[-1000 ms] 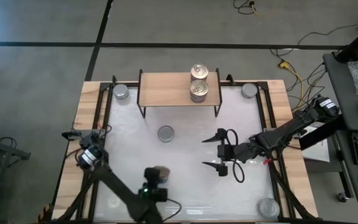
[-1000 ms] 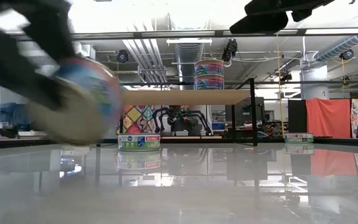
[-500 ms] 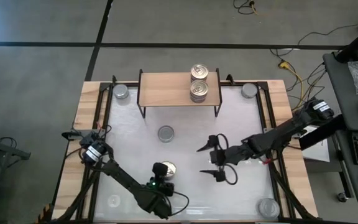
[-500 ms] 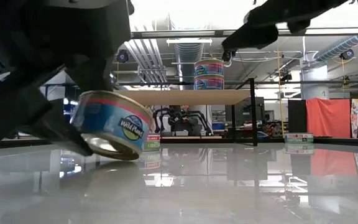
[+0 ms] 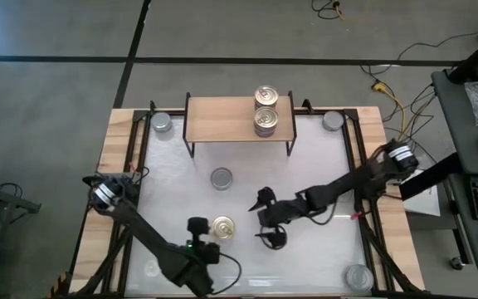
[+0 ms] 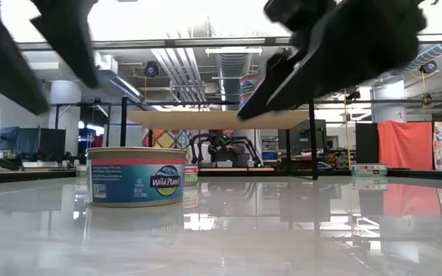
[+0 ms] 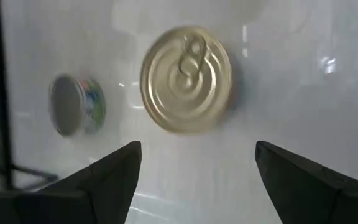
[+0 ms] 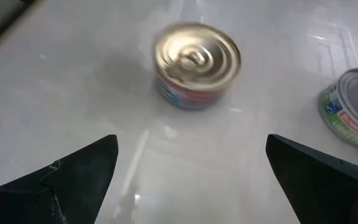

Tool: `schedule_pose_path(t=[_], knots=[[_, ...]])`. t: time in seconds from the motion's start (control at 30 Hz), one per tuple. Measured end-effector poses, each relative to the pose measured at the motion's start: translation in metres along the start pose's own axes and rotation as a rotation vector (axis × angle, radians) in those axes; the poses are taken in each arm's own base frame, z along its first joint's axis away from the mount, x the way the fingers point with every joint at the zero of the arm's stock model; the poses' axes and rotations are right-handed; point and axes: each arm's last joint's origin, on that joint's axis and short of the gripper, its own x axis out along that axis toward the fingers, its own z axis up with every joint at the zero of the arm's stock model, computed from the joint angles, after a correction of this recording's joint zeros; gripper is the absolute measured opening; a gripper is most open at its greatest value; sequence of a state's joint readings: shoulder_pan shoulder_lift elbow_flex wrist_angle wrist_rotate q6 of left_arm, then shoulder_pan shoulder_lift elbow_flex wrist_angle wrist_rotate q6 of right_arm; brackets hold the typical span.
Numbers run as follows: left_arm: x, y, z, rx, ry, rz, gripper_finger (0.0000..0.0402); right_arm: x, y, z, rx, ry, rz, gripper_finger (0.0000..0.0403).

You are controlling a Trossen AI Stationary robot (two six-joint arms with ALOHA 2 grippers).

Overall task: Stack canned seafood by type on shelf
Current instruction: Stack the blue-pink tuna can on top of the other blue-pink tuna can on the shelf

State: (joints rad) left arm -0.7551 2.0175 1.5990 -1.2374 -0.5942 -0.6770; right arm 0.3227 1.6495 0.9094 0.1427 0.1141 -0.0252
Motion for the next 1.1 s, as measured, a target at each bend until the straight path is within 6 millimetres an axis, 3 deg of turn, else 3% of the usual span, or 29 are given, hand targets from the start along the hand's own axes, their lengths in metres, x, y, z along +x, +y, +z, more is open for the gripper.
schedule_pose_path(t=[0.17, 0.33, 0.5, 0.77, 1.1], knots=[[-0.003, 0.007, -0.021, -0.2, -0.012, 0.026, 0.0299, 0.024, -0.02, -0.01, 0.002, -0.007, -0.049, 0.04], [0.024, 0.005, -0.042, -0.317, -0.033, 0.054, 0.03, 0.04, -0.036, -0.017, 0.001, -0.039, -0.16, 0.04], [0.051, -0.002, -0.048, -0.397, -0.08, 0.011, 0.03, 0.058, -0.043, -0.028, 0.06, -0.066, -0.226, 0.04], [0.068, 0.012, -0.052, -0.497, -0.144, 0.115, 0.03, 0.078, -0.036, -0.023, 0.135, -0.069, -0.209, 0.04], [0.083, 0.033, -0.049, -0.495, -0.164, 0.233, 0.03, 0.059, -0.008, -0.014, 0.144, 0.022, -0.143, 0.04]])
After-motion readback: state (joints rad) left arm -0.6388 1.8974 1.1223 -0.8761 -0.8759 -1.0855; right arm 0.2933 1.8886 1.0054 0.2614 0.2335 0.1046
